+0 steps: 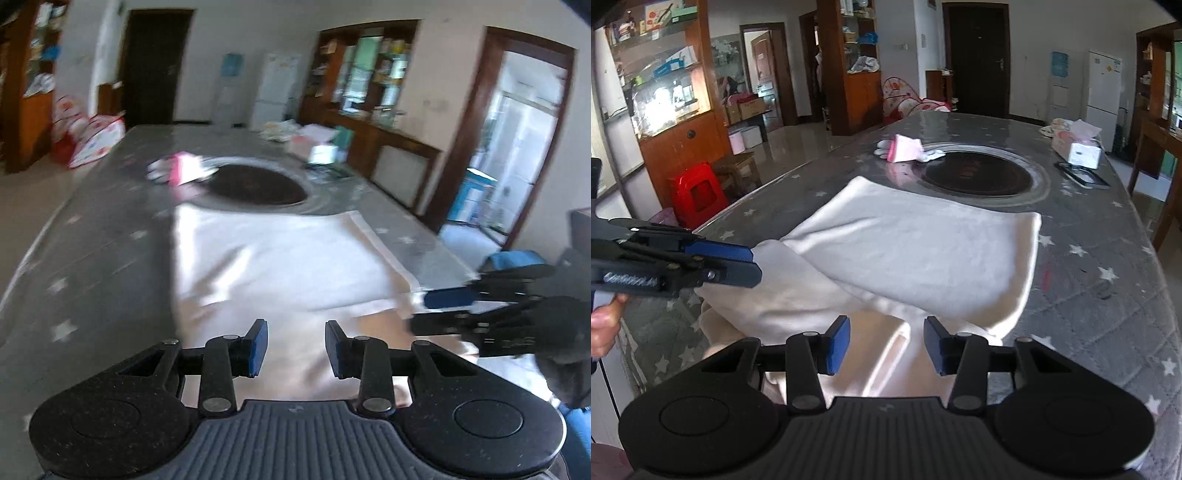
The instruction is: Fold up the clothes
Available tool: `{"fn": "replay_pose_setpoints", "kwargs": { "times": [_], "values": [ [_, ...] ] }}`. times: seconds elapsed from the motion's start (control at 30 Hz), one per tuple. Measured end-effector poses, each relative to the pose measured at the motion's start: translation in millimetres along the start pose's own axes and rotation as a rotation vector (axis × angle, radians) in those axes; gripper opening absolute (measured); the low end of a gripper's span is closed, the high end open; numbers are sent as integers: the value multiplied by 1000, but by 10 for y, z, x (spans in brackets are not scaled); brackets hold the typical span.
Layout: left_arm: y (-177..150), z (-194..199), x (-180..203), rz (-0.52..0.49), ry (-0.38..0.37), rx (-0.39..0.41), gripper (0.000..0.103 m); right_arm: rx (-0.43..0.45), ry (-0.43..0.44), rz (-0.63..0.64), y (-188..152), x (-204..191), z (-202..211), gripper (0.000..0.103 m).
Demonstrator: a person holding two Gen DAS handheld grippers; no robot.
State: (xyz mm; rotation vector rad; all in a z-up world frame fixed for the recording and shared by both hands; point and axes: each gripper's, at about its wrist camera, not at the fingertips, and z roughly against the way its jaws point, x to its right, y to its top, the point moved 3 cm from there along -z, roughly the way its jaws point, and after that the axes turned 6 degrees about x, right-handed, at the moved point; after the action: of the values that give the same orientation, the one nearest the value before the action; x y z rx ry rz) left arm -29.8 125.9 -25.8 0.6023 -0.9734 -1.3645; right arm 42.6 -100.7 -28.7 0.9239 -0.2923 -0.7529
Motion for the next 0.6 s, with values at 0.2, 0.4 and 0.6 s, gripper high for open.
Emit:
{"fn": "replay_pose_setpoints", "kwargs": {
  "times": [0.2, 0.4, 0.6],
  "values": [
    [-66, -47, -333, 20, 95, -51, 33, -51, 0, -7, -72, -10, -193, 38],
    [21, -58, -478, 81, 96, -40, 34, -70, 0, -16, -106, 3, -260, 33],
    [95, -231, -725, 208, 86, -81, 33, -73, -5, -24, -116, 24, -297, 26]
  ]
}}
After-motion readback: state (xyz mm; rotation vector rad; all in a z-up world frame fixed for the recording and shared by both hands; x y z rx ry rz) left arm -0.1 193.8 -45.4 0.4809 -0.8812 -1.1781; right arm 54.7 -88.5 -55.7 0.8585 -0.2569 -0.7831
